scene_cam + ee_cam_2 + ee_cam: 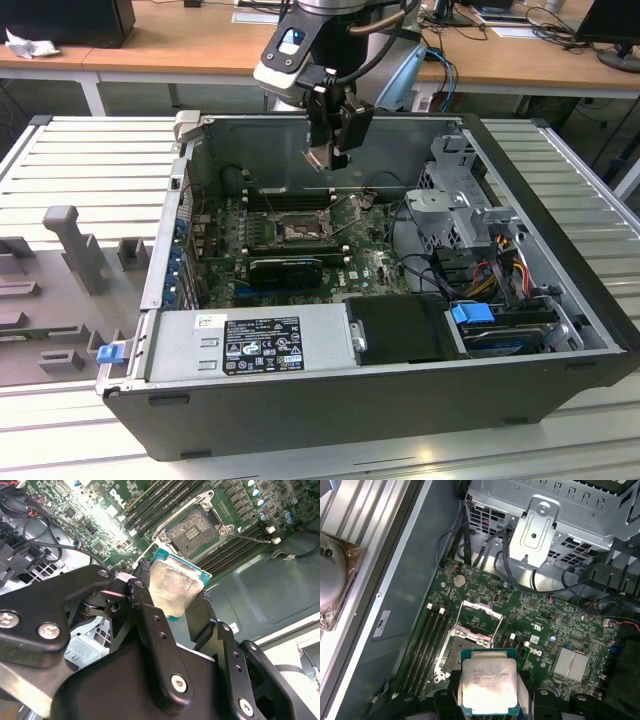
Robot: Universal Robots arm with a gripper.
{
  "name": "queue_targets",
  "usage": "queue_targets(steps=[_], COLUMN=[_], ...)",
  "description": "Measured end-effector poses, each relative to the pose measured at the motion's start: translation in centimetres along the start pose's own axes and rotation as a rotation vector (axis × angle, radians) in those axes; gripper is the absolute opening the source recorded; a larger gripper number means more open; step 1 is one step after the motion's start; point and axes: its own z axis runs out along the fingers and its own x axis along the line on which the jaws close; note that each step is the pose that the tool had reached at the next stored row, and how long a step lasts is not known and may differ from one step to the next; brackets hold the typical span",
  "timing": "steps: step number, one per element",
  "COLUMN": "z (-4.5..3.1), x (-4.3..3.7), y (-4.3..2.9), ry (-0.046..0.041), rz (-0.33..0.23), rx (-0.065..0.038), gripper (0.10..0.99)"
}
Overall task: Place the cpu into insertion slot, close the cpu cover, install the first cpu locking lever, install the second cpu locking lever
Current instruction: 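Place the cpu into insertion slot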
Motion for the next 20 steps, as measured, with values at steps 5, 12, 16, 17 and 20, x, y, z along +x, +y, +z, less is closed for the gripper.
queue_targets(steps=[5,12,16,17,20], z=[0.03,0.08,0.11,0.11,0.13], x=[0.0,0.0,0.0,0.0,0.0], y=[0.0,-0.01,-0.01,-0.01,-0.01], ry=[-0.0024,-0.0058,-0.0074,-0.0078,-0.0096], rz=[0.027,0.063,0.082,0.086,0.107], rx=[0.0,-0.001,-0.001,-0.002,-0.002], gripper=[0.529,0.529,0.529,0.529,0.529])
